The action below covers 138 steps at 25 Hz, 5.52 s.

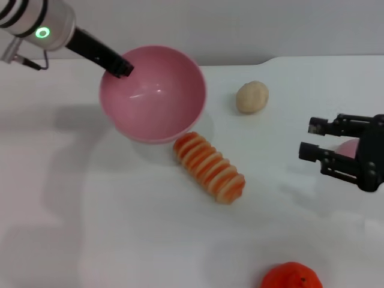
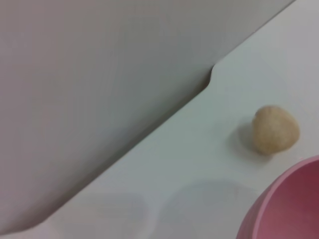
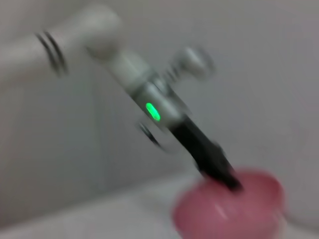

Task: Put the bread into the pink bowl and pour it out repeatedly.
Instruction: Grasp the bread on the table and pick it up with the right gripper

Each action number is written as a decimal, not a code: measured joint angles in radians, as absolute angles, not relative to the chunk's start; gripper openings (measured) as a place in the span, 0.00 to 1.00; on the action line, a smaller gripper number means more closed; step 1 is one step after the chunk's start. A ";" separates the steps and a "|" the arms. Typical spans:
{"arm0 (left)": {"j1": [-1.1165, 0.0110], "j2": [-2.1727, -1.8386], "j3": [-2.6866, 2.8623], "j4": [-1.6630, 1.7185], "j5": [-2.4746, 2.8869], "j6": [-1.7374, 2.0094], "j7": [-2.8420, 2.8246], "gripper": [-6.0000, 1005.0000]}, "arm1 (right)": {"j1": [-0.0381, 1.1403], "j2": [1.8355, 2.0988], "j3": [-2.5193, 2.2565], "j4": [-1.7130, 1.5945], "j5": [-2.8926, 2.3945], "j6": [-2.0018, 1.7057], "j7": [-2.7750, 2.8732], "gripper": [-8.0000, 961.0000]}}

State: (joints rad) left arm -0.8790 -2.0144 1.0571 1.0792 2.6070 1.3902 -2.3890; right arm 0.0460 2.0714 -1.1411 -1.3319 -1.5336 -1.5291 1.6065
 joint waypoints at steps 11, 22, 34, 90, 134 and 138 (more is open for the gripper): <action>-0.858 -2.023 1.049 1.108 2.623 1.402 -2.389 0.05 | 0.240 2.072 -1.168 -1.632 -2.101 -1.483 2.116 0.60; -0.828 -2.046 1.060 1.110 2.624 1.396 -2.369 0.05 | 0.441 2.077 -1.429 -1.540 -2.299 -1.415 2.220 0.72; -0.781 -2.051 1.060 1.145 2.617 1.401 -2.364 0.05 | 0.488 2.077 -1.571 -1.335 -2.342 -1.250 2.247 0.72; -0.662 -2.059 1.169 1.304 2.483 1.435 -2.404 0.05 | 0.579 2.077 -1.699 -1.092 -2.322 -1.050 2.270 0.71; -0.625 -2.060 1.193 1.329 2.458 1.440 -2.404 0.05 | 0.452 2.079 -1.738 -1.235 -2.375 -1.003 2.272 0.30; -0.624 -2.060 1.193 1.329 2.457 1.441 -2.404 0.05 | 0.434 2.078 -1.739 -1.249 -2.375 -0.993 2.272 0.27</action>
